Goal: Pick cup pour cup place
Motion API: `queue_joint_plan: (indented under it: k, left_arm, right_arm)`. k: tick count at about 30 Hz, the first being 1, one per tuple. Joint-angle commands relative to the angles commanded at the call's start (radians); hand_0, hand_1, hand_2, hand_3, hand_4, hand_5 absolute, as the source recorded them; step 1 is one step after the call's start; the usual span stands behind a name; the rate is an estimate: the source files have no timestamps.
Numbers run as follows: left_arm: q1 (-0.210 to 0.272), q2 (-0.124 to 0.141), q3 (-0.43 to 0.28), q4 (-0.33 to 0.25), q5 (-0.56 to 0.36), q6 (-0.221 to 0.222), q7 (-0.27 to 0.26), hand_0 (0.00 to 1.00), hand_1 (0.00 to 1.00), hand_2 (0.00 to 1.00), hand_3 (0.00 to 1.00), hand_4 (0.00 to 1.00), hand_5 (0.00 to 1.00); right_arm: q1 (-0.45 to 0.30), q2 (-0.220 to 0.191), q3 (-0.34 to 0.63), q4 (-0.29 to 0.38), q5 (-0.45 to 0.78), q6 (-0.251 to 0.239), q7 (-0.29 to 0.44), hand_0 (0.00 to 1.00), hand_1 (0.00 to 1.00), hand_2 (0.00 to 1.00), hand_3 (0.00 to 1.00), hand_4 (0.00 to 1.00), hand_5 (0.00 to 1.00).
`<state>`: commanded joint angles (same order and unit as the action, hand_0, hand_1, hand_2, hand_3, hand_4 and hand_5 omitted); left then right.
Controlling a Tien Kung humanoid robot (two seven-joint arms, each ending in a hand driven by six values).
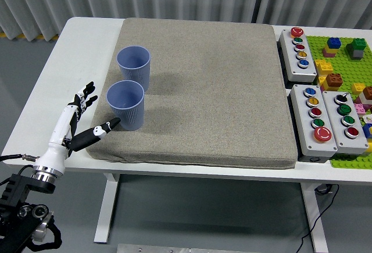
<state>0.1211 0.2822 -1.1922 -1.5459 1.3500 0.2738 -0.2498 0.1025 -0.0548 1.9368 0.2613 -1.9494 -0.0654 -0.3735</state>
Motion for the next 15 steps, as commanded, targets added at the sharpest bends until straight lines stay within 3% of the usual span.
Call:
queue_joint_plan:
  k: [6,15]
  left_arm:
    - [-0.037,-0.022,0.007,0.06,-0.003,0.008,0.0,0.948,0.932,0.998,0.998,0.998,0.445]
    - [-0.064,-0.024,0.037,0.082,0.013,0.007,0.006,0.948,0.931,0.998,0.998,0.998,0.442]
  right_arm:
    - [0.005,0.0,-0.003,0.0,0.008,-0.002,0.0,0.647,0.636,0.551,0.589,0.002,0.062]
    - [0.009,-0.001,-0.008,0.0,0.02,-0.005,-0.001,0.647,0.637,0.551,0.59,0.002,0.058]
